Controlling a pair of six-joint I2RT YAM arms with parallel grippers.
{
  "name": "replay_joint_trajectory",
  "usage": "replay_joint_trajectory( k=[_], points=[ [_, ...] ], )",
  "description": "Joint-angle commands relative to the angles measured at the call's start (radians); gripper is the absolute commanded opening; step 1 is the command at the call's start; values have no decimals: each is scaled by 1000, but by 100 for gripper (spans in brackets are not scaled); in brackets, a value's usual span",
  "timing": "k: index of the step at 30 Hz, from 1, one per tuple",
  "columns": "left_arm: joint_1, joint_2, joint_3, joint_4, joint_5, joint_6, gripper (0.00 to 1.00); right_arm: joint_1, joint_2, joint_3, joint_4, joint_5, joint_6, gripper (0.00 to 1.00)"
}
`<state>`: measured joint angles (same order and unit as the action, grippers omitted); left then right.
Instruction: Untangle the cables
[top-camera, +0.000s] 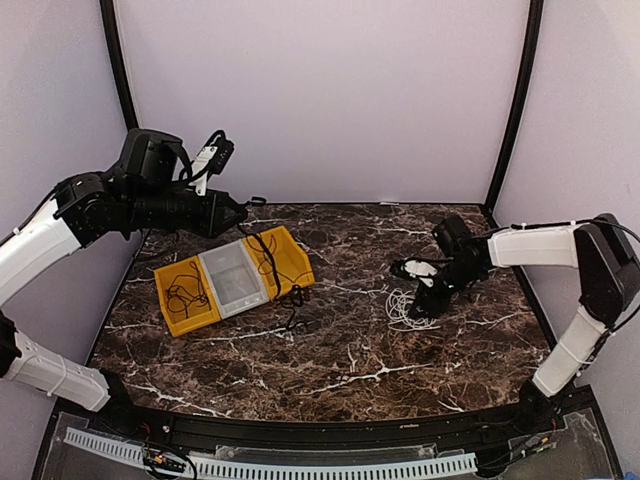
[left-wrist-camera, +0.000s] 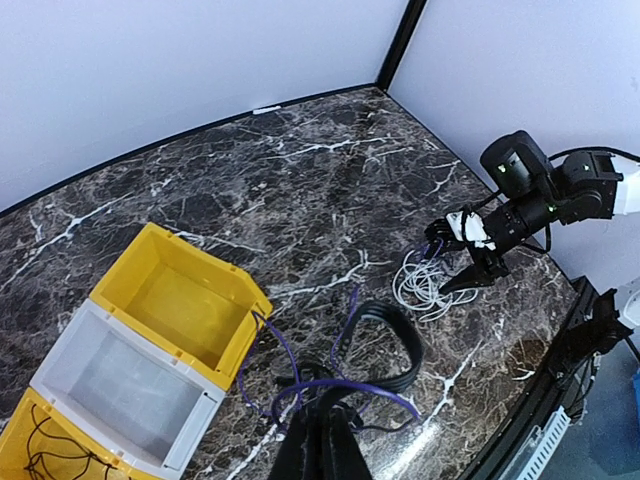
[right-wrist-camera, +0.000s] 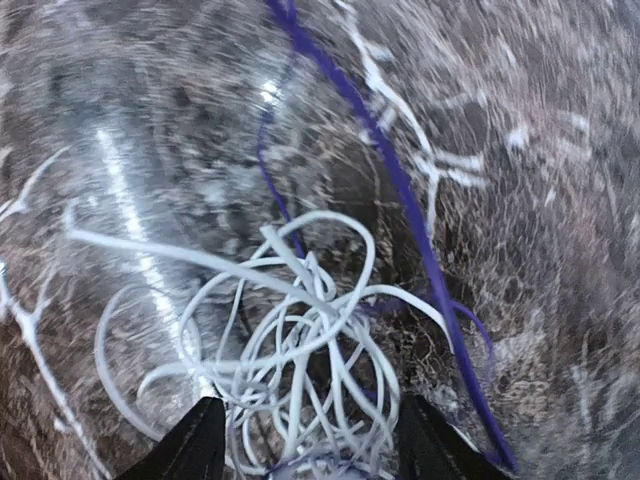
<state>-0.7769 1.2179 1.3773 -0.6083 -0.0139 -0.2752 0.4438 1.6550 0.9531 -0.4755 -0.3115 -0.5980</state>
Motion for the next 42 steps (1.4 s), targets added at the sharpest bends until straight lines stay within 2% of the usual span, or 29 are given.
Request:
replay_joint_trajectory(
  k=[1, 7, 12, 17, 21, 23, 29, 36, 39, 40, 42],
  points=[
    [1, 8, -53, 121, 139, -9, 0, 11, -162, 65, -106, -142, -55, 66],
    [-10, 79, -134, 262, 219, -30, 0, 89, -213, 179, -180, -185, -80, 73],
    [-27, 142, -210, 376, 247, -90, 0, 182, -215, 261, -113, -248, 7, 72],
    [-49, 196, -261, 511, 239, -166, 0, 258, -129, 355, -82, -324, 92, 69],
    [-60, 227, -282, 589, 232, -210, 0, 290, -89, 368, 6, -403, 157, 70],
    [-65, 241, -284, 603, 233, -226, 0, 305, -75, 382, 32, -423, 181, 70],
    [-79, 260, -286, 654, 236, -269, 0, 332, -44, 393, 116, -350, 260, 70],
    [-90, 274, -278, 680, 257, -291, 0, 338, -11, 386, 189, -369, 351, 67],
    [-94, 280, -277, 677, 265, -292, 0, 337, 9, 404, 187, -348, 370, 51],
    [-96, 281, -277, 674, 264, -292, 0, 337, 10, 404, 190, -347, 374, 43],
    [-96, 280, -281, 671, 262, -292, 0, 336, 4, 399, 206, -337, 386, 18]
  ],
)
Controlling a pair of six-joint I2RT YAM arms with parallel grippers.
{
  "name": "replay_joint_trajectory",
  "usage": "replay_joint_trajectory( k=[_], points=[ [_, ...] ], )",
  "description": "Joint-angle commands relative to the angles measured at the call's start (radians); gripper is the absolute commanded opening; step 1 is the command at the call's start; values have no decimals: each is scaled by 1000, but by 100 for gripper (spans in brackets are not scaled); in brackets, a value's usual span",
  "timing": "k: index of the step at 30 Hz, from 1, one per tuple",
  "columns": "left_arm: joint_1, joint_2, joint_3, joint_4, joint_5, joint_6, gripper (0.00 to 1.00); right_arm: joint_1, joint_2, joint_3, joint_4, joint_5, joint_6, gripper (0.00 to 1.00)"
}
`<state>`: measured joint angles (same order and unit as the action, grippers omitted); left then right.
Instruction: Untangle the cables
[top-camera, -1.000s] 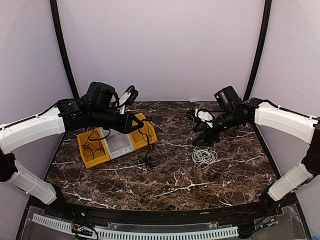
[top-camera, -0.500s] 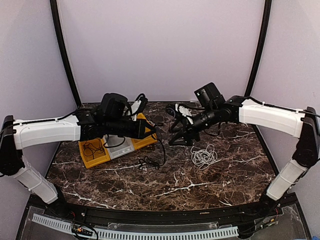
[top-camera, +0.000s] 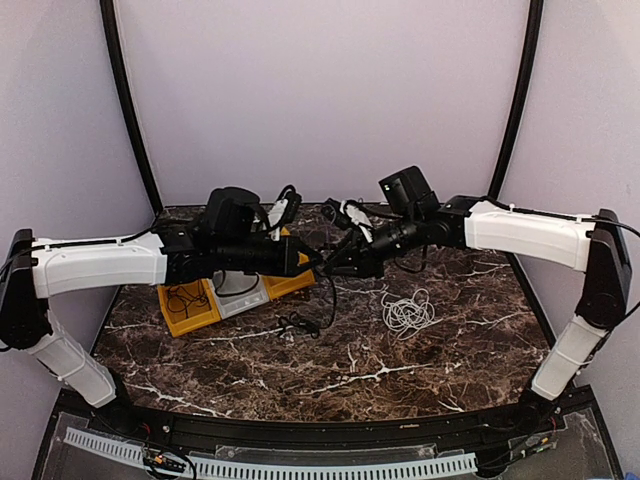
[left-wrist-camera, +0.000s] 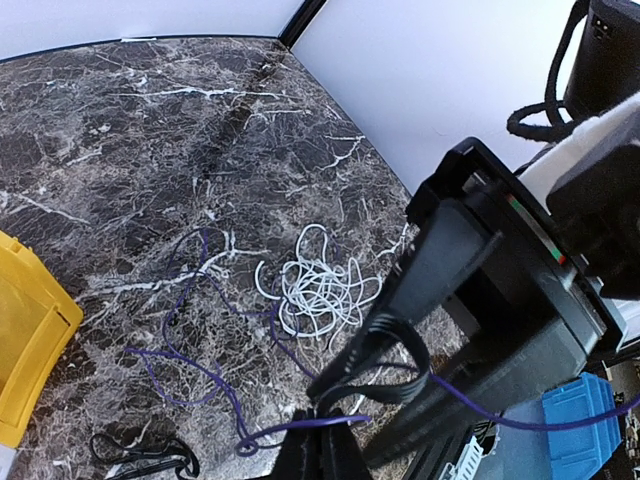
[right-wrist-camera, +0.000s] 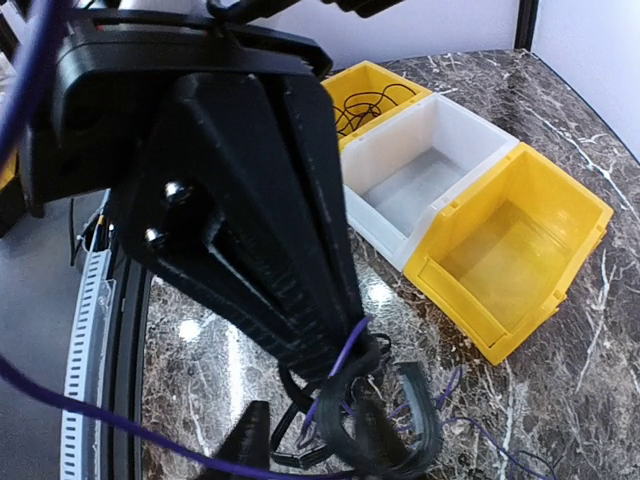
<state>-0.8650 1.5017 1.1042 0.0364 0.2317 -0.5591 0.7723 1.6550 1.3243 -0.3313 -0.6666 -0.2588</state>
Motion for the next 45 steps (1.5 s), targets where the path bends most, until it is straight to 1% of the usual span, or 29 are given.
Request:
replay_joint_trajectory(
  k=[1, 2, 4, 7, 9, 11, 14, 16, 18, 21, 26, 31, 33, 35, 38, 45],
  points=[
    [-8, -7, -12, 25, 14, -9, 0, 6, -2, 21, 71, 31, 52, 5],
    [-7, -9, -18, 21, 11, -8, 0, 4, -10, 14, 76, 47, 53, 0],
    [-8, -16, -25, 12, 3, -4, 0, -11, -25, 2, 78, 76, 48, 0],
    [-8, -36, -51, -15, -12, 17, 0, -65, -57, -26, 79, 109, 42, 0],
    [-8, -44, -64, -71, -31, 43, 0, -106, -80, -46, 66, 153, 16, 0],
    [-8, -54, -80, -169, -53, 71, 0, -135, -104, -71, 19, 224, -58, 0],
    [-8, -88, -127, -250, -122, 93, 0, -145, -131, -137, -49, 399, -215, 0],
    [-7, -120, -155, -293, -162, 106, 0, -161, -141, -198, -59, 502, -259, 0],
    [-6, -161, -167, -335, -204, 111, 0, -190, -134, -238, -95, 553, -288, 0],
    [-4, -232, -147, -393, -274, 124, 0, -198, -97, -282, -125, 642, -311, 0],
    [-4, -371, 36, -465, -329, 205, 0, -207, -26, -339, -110, 709, -302, 0],
    [-4, -397, 344, -592, -430, 332, 0, -214, 36, -359, -99, 695, -277, 0],
    [-4, -398, 433, -613, -473, 369, 0, -215, 49, -367, -90, 695, -267, 0],
    [-4, -405, 489, -610, -503, 401, 0, -215, 54, -374, -87, 689, -260, 0],
    [-4, -418, 516, -590, -545, 429, 0, -215, 44, -376, -94, 679, -248, 0],
    [-5, -430, 498, -592, -667, 445, 0, -223, -9, -412, -87, 697, -259, 0]
  ],
)
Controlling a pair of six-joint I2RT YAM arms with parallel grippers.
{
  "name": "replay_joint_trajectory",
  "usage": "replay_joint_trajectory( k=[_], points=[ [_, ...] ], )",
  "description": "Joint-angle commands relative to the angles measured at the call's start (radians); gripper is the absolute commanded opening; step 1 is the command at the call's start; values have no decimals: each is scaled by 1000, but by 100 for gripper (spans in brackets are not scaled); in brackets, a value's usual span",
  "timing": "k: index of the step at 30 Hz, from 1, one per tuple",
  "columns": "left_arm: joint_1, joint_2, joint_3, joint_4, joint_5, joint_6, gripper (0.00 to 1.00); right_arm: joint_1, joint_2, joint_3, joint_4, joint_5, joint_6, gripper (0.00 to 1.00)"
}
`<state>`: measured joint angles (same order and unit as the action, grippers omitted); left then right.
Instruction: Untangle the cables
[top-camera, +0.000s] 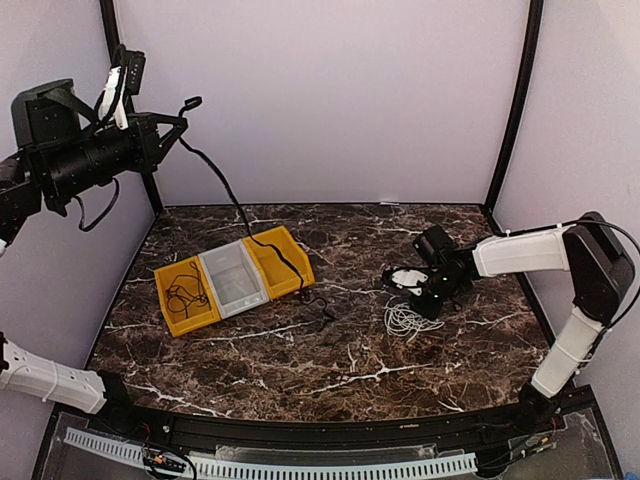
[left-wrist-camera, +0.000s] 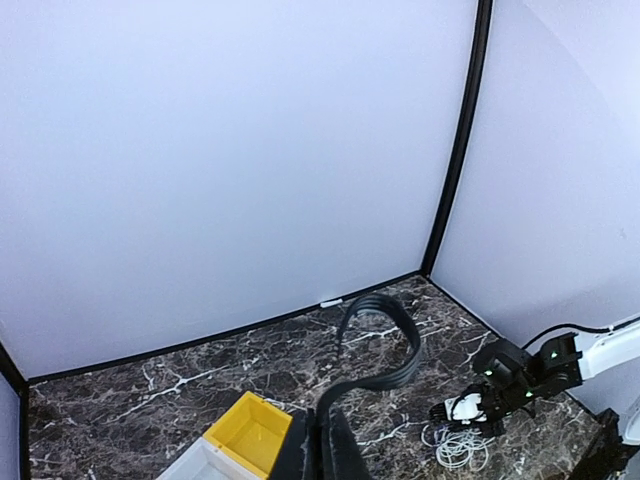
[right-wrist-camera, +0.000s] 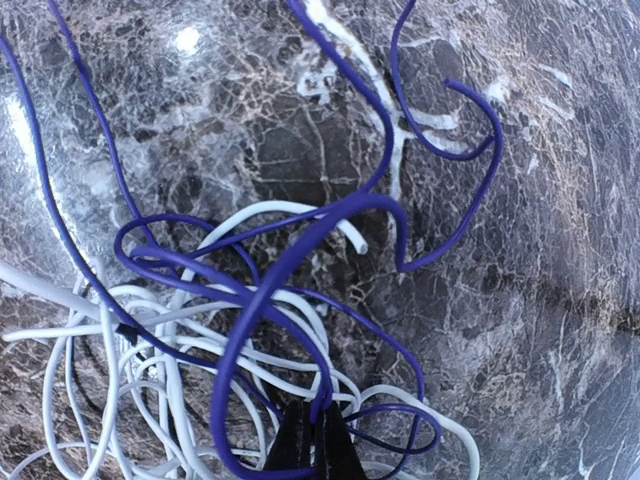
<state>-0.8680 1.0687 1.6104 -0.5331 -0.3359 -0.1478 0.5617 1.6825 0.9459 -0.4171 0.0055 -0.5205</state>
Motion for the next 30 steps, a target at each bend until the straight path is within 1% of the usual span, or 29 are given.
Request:
replay_joint_trajectory(
  k=[1, 4, 8, 10, 14, 16, 20, 21, 23, 26, 27, 30],
  points=[
    [-1, 2, -10, -23, -115, 37, 0, -14, -37, -37, -1, 27, 4, 0],
    [-1, -1, 10, -28, -152, 51, 0, -19, -37, -45, 3, 30, 3, 0],
    [0, -10, 98, -4, -246, 117, 0, -27, -22, -54, 18, 30, 6, 0],
    [-1, -6, 172, 19, -306, 178, 0, -30, -9, -53, 21, 27, 8, 0],
    [-2, 11, 352, 99, -368, 292, 0, -33, 8, -54, 25, 21, 11, 0],
    [-3, 8, 387, 159, -388, 332, 0, -32, 13, -53, 30, 21, 12, 0],
    [-3, -58, 333, 295, -411, 367, 0, -32, 26, -50, 33, 20, 17, 0],
    [-3, -66, 319, 308, -418, 374, 0, -32, 27, -50, 33, 17, 17, 0],
    [-3, -77, 283, 312, -435, 374, 0, -32, 25, -47, 30, 12, 18, 0],
    [-3, -80, 234, 257, -432, 346, 0, -33, 19, -34, 10, 1, 17, 0],
    [-2, -81, 222, 248, -436, 341, 0, -33, 14, -25, -7, -1, 16, 4],
    [-3, -78, 191, 190, -476, 321, 0, -33, -14, 34, -87, -68, 2, 31]
  ],
)
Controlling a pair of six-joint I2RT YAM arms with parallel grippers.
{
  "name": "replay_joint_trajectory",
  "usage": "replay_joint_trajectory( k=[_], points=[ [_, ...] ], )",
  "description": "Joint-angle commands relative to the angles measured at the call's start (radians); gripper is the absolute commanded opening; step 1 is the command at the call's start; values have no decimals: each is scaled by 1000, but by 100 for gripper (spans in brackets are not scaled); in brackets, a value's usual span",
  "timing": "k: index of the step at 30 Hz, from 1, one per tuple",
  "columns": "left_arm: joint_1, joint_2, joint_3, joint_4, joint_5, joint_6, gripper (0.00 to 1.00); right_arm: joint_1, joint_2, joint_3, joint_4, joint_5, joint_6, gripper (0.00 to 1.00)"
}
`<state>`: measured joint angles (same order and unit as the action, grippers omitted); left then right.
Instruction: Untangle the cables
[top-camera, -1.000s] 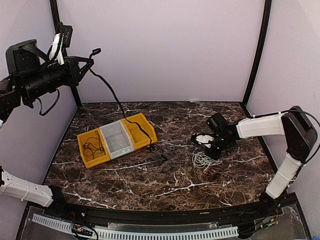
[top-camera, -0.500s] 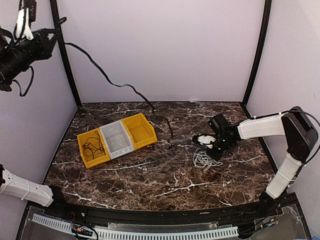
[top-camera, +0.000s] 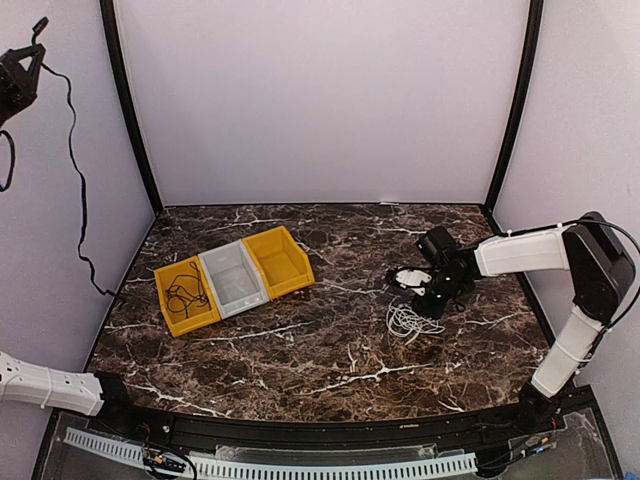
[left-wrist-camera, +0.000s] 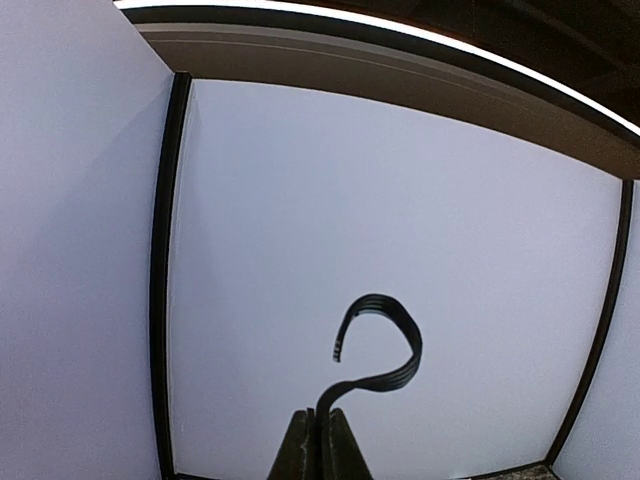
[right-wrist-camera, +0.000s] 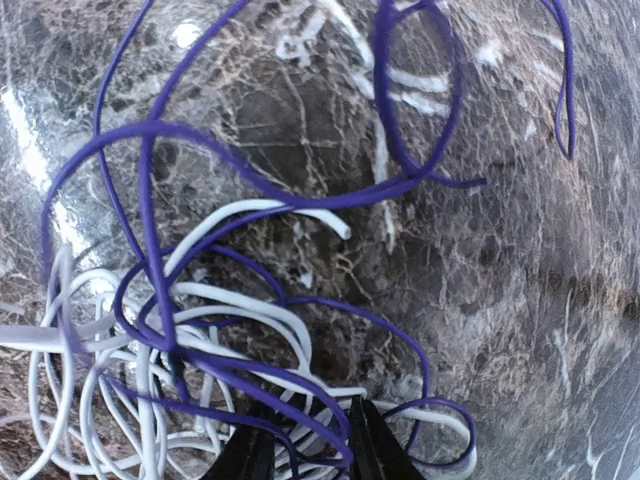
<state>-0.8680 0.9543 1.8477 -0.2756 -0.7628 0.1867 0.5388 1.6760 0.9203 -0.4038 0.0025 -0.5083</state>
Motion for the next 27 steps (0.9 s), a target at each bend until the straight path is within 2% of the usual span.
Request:
replay_joint_trajectory(
  k=[1, 5, 7, 12, 19, 27],
  points=[
    [-3, 41, -45, -103, -70, -17, 0, -10, -23, 80, -130, -84, -14, 40],
    [-3, 74, -34, -207, -139, -39, 0, -10, -83, 170, -253, -150, -44, 74],
    [-3, 88, -41, -250, -170, -52, 0, -11, -106, 216, -304, -153, -47, 98],
    [-3, 105, -73, -274, -226, -39, 0, -18, -187, 272, -324, -182, -51, 99],
    [-1, 109, -114, -136, -272, 98, 0, -20, -257, 297, -335, -229, -52, 99],
    [9, 176, -102, 19, -286, 271, 0, -19, -312, 207, -239, -257, -38, 99]
  ],
)
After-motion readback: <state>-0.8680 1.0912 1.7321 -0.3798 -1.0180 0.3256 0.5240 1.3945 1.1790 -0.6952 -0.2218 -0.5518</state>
